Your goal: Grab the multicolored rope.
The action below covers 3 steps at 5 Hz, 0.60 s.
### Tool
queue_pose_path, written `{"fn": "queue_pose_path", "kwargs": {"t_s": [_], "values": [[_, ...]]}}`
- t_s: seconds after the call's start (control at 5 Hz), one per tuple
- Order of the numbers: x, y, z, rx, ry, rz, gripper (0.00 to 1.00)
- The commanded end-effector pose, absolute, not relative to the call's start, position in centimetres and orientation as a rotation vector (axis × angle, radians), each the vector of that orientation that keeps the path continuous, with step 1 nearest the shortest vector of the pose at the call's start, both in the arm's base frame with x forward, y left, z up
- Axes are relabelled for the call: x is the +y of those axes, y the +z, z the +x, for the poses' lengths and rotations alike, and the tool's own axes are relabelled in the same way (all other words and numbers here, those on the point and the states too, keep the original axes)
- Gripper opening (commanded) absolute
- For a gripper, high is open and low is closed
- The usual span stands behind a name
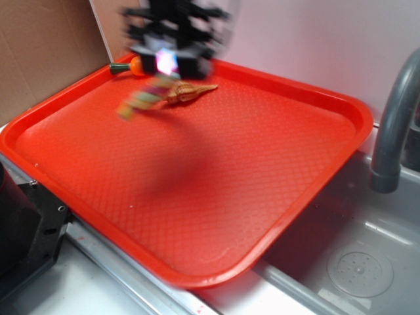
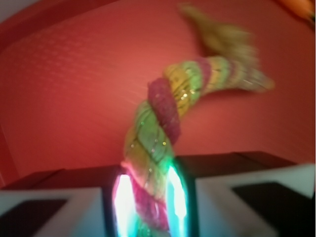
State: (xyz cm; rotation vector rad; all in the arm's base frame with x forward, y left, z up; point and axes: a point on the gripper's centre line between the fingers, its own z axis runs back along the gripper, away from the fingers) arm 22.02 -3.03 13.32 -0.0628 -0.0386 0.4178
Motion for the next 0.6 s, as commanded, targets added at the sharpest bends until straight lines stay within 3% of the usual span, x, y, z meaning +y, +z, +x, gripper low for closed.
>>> {"fn": "queue_pose_path", "kwargs": {"t_s": [0.0,0.2,0.4], "values": [[-0.8,21.3,19.4,-0.143,0.413,-0.088,0.0],[0.0,23.0,19.2,-0.197,0.408,-0.091,0.0],[0.3,23.0,19.8,-0.206,0.431,-0.042,0.0]]}}
